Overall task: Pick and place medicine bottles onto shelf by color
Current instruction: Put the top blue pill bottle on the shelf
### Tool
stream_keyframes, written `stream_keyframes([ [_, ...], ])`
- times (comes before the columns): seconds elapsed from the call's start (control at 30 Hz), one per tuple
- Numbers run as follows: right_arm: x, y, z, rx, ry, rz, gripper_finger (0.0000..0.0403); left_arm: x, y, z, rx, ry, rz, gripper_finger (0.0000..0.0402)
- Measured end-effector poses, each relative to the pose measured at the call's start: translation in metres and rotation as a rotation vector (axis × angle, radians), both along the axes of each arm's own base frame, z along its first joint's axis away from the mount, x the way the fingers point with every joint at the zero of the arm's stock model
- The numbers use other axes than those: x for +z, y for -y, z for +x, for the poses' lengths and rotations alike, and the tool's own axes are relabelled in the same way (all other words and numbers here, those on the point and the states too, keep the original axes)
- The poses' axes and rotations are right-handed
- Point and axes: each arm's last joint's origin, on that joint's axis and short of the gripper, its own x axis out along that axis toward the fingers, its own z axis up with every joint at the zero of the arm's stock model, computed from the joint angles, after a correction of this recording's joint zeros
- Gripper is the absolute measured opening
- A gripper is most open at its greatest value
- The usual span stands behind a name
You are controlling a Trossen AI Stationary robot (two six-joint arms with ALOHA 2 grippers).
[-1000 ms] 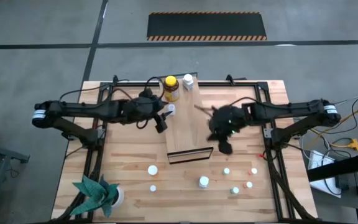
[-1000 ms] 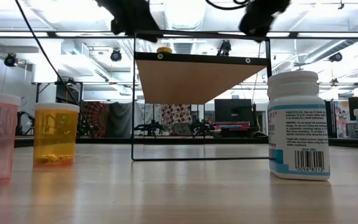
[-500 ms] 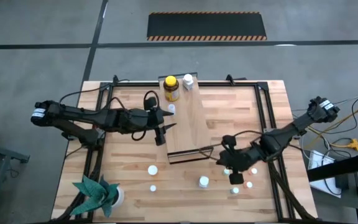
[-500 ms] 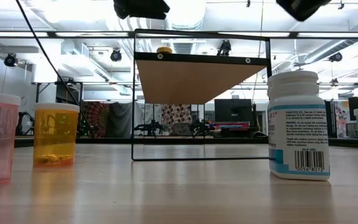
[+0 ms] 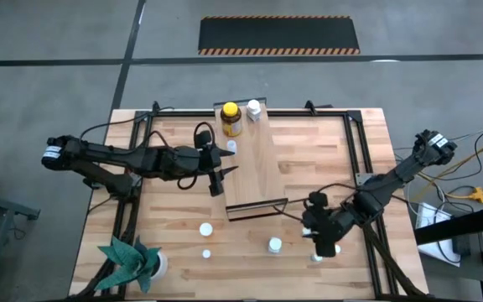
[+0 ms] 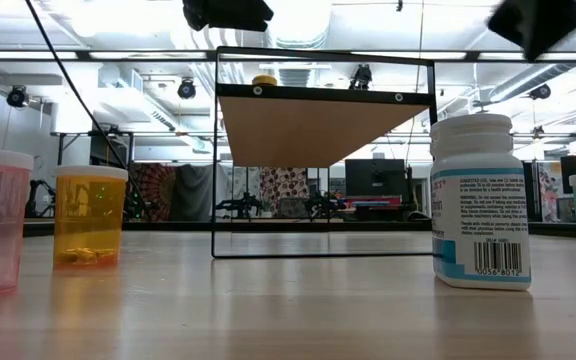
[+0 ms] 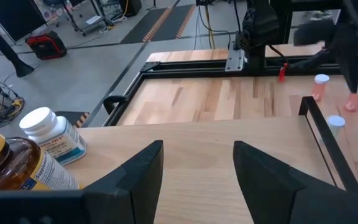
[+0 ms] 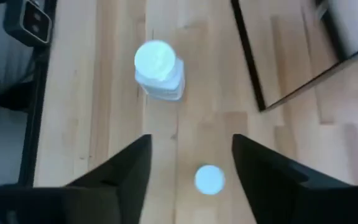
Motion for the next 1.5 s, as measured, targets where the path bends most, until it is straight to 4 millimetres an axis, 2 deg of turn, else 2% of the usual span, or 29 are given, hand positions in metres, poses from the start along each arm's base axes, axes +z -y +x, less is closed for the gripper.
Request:
stream_keyframes([
  [0.17,-0.034,-0.011,-0.020,-0.088,-0.009,-0.025,0.0248,0.000,0.000,0.000,-0.002,-0.002,0.003,0.0178],
  [0.3,-0.057,-0.008,-0.033,-0.171,-0.025,-0.073,0.0250,0.000,0.000,0.000,-0.011,-0.010,0.028,0.0178],
  [0.43,-0.073,-0.005,-0.036,-0.176,-0.024,-0.074,0.0247,0.000,0.000,0.000,-0.012,-0.010,0.030,0.0178],
  [1.17,-0.111,0.002,-0.042,-0.161,0.107,-0.031,0.0220,0.000,0.000,0.000,-0.011,-0.009,0.029,0.0178],
  [1.3,-0.110,0.001,-0.041,-0.139,0.124,-0.032,0.0202,0.000,0.000,0.000,-0.011,-0.009,0.029,0.0178],
  [1.5,-0.110,0.001,-0.041,-0.120,0.127,-0.045,0.0150,0.000,0.000,0.000,-0.011,-0.008,0.029,0.0178],
])
